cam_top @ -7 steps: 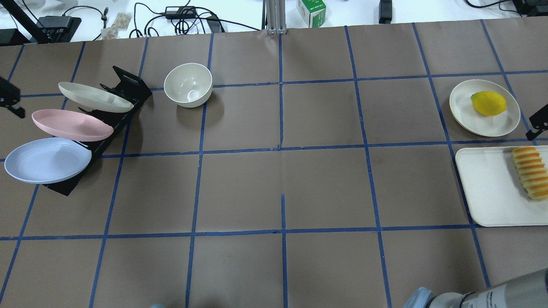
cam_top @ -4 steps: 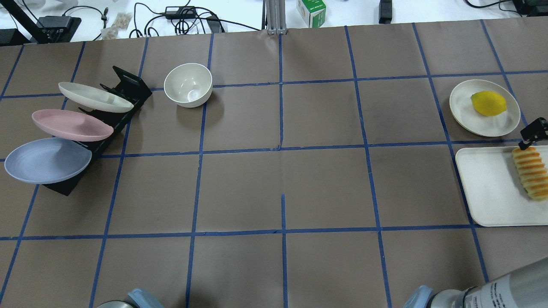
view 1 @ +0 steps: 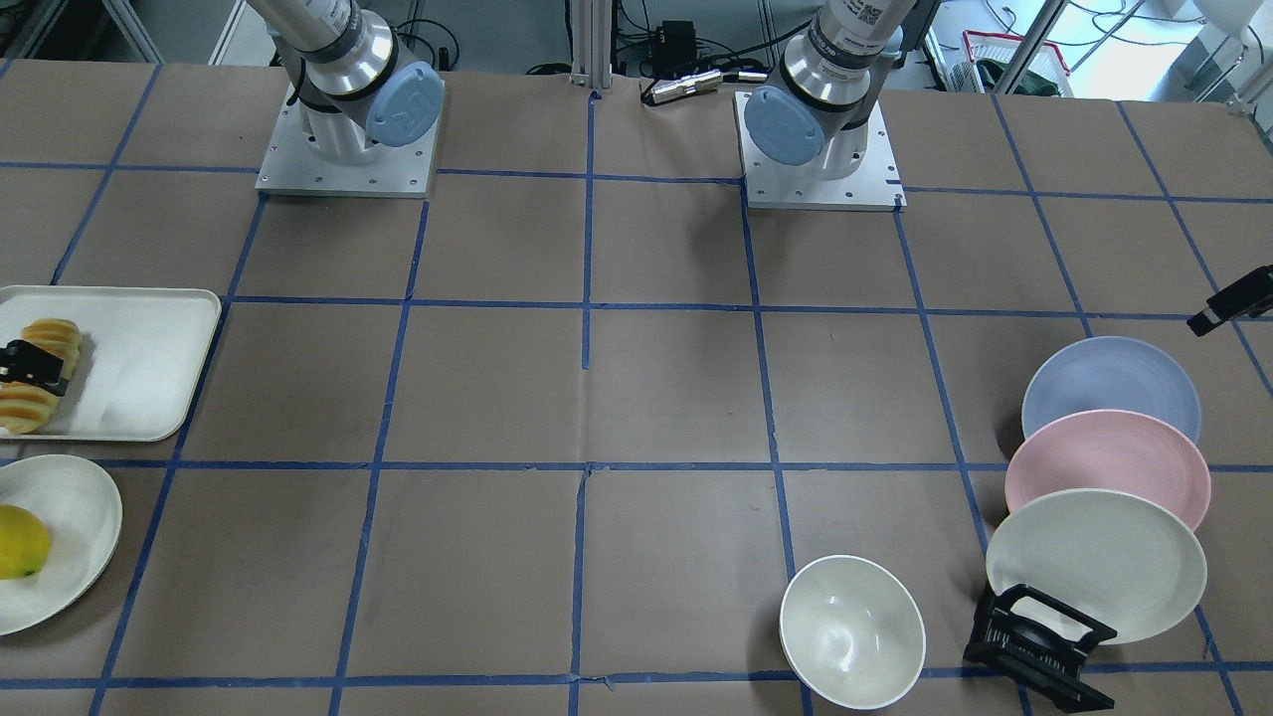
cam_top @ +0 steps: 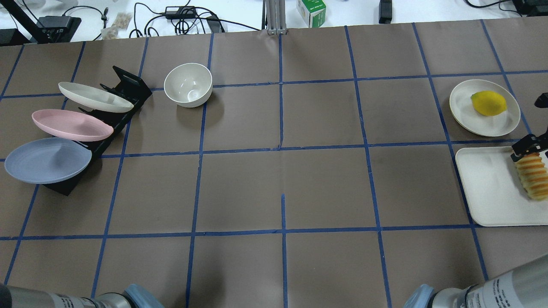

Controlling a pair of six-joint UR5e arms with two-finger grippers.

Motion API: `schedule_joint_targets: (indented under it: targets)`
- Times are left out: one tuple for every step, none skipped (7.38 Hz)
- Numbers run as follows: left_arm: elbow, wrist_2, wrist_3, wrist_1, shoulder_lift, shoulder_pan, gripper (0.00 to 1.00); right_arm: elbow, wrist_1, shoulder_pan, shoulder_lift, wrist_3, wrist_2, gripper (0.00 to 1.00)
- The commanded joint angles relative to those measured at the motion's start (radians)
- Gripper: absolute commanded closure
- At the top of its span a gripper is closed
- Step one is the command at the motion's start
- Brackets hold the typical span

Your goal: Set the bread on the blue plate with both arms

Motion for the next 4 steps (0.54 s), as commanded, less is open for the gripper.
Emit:
schedule_joint_targets:
  targets:
    - [-0.005, -0.021, -0.039, 0.029, -0.071, 0.000, 0.00, 0.005, -0.004, -0.015, 0.030, -0.079, -0.005, 0.00]
    - [-0.003, -0.013, -0.037, 0.066, -0.098, 0.001, 0.00, 0.008, -0.001, -0.035, 0.035, -0.079, -0.011, 0.00]
    - [-0.003, -0.012, -0.044, 0.083, -0.117, 0.000, 0.00, 0.008, 0.000, -0.043, 0.045, -0.081, -0.015, 0.00]
    - [-0.003, -0.020, -0.072, 0.083, -0.126, 0.000, 0.05, 0.008, 0.006, -0.043, 0.045, -0.081, -0.018, 0.00]
